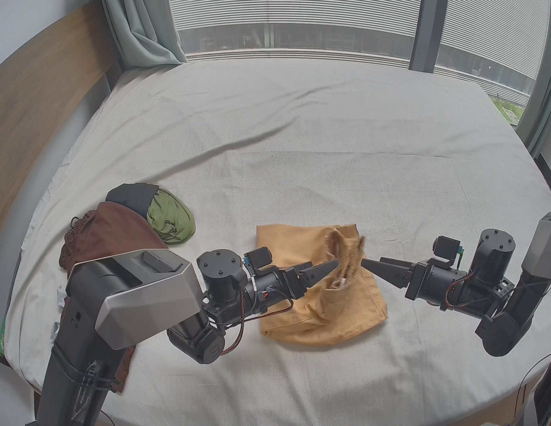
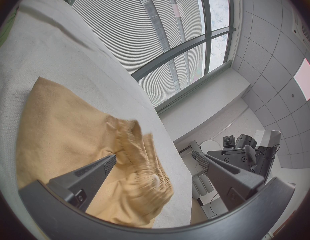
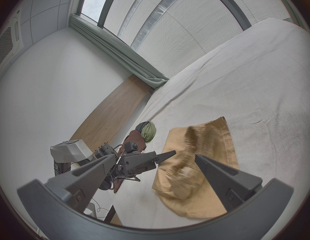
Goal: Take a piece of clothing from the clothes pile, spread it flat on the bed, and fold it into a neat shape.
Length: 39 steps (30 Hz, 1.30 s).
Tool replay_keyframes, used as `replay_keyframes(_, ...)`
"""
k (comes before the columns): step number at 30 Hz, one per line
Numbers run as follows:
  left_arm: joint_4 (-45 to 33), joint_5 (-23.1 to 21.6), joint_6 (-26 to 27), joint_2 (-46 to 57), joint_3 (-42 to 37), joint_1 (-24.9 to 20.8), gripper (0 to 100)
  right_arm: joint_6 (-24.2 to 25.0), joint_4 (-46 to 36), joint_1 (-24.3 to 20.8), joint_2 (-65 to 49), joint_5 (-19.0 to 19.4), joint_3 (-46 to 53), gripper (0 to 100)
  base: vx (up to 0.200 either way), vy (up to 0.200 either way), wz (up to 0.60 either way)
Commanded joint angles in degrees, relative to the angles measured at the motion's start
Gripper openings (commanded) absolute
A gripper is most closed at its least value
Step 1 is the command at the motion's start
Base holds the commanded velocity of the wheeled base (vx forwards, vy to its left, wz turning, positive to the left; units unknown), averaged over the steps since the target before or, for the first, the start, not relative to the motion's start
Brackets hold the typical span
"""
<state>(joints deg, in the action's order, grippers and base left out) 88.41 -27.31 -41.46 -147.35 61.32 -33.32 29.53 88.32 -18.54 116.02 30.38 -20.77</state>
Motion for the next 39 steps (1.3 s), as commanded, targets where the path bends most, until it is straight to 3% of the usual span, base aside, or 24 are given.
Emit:
replay_keyframes(1, 0.1, 0.1, 0.1, 0.4, -0.3, -0.4, 100, 0.0, 0.0, -0.1, 0.1, 0.0, 0.0, 100, 0.0, 0.0, 0.0)
replay_keyframes(13, 0.2, 1.9, 0.8, 3.3, -2.3, 0.8, 100, -0.2, 0.0, -0.5, 0.8, 0.0, 0.6, 100, 0.0, 0.0, 0.0)
replay_keyframes(24, 0.1, -2.8, 1.4, 11.0, -14.2, 4.8, 100, -0.3, 0.0, -0.8, 1.7, 0.0, 0.6, 100, 0.0, 0.0, 0.0)
replay_keyframes(34, 0.1, -3.1, 4.7, 16.0, -20.8, 8.8, 100, -0.3, 0.0, -0.9, 1.7, 0.0, 0.8, 100, 0.0, 0.0, 0.0)
replay_keyframes(39, 0.1, -3.5, 9.7, 19.0, -23.6, 12.8, 100, -0.3, 0.0, -1.3, 1.7, 0.0, 1.0, 100, 0.0, 0.0, 0.0)
